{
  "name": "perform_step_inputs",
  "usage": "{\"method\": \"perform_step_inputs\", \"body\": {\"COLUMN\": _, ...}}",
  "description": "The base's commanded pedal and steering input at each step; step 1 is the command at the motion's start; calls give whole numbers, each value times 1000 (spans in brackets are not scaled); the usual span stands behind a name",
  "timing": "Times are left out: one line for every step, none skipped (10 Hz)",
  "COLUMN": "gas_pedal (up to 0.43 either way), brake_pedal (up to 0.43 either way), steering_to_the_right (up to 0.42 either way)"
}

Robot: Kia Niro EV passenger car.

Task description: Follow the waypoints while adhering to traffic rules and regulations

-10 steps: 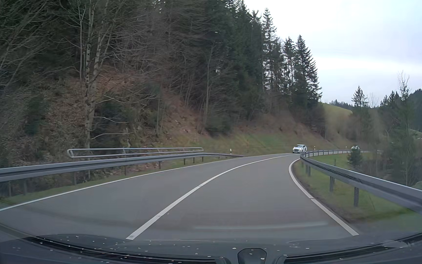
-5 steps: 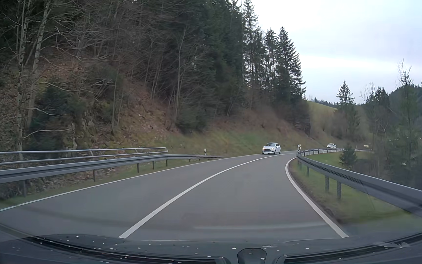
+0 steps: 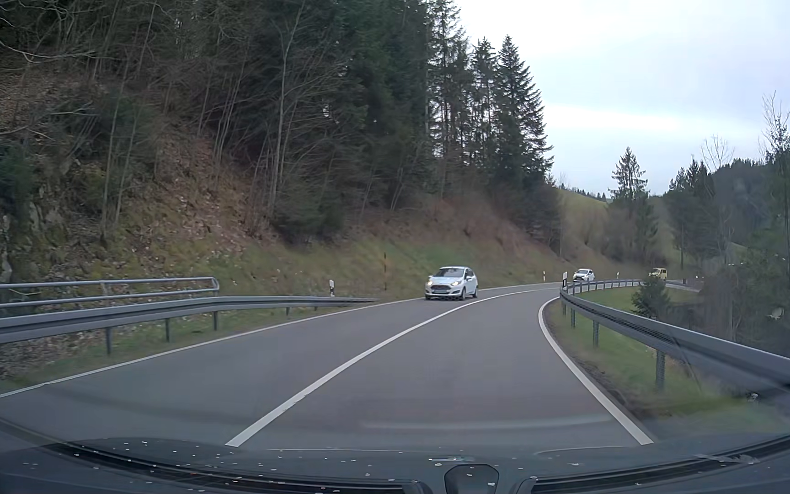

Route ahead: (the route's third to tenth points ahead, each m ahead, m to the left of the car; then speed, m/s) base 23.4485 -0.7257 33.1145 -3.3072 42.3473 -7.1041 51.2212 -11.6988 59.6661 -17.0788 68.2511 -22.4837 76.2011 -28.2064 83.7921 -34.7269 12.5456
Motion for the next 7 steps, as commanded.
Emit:
{"method": "perform_step_inputs", "body": {"gas_pedal": 0, "brake_pedal": 0, "steering_to_the_right": 54}}
{"method": "perform_step_inputs", "body": {"gas_pedal": 0, "brake_pedal": 0, "steering_to_the_right": 57}}
{"method": "perform_step_inputs", "body": {"gas_pedal": 0, "brake_pedal": 0, "steering_to_the_right": 57}}
{"method": "perform_step_inputs", "body": {"gas_pedal": 0, "brake_pedal": 0, "steering_to_the_right": 53}}
{"method": "perform_step_inputs", "body": {"gas_pedal": 0, "brake_pedal": 0, "steering_to_the_right": 48}}
{"method": "perform_step_inputs", "body": {"gas_pedal": 0, "brake_pedal": 0, "steering_to_the_right": 48}}
{"method": "perform_step_inputs", "body": {"gas_pedal": 0, "brake_pedal": 0, "steering_to_the_right": 50}}
